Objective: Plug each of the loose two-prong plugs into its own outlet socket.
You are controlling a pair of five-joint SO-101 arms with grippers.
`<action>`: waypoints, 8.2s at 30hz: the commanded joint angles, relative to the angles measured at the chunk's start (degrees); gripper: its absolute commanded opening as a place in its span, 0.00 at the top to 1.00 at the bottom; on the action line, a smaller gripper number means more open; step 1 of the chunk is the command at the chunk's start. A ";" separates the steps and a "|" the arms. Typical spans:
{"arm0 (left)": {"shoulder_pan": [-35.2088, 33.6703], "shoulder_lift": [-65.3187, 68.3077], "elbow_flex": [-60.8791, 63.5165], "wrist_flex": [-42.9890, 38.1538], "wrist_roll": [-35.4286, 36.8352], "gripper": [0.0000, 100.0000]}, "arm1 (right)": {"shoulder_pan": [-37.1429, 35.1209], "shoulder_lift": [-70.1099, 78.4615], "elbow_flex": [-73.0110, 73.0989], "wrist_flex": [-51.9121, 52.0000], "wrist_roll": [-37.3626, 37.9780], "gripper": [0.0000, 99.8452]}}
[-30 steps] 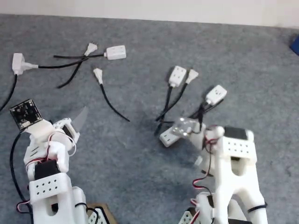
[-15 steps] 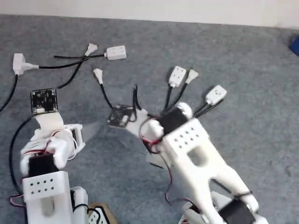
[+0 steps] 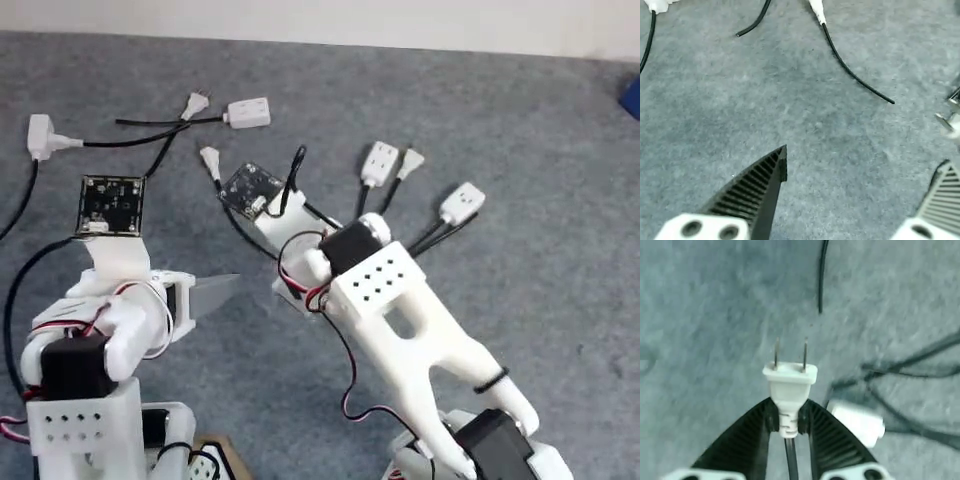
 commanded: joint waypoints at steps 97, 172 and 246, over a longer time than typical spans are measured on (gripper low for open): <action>-5.41 -0.48 28.00 -34.46 8.26 0.57 | 6.64 11.47 -30.02 29.85 13.19 0.99; -5.23 -0.22 32.57 -41.85 8.18 0.57 | 15.52 28.88 -32.92 32.48 13.98 0.72; -4.35 -0.48 33.45 -41.85 8.18 0.57 | 17.10 28.88 -11.03 3.91 6.68 0.86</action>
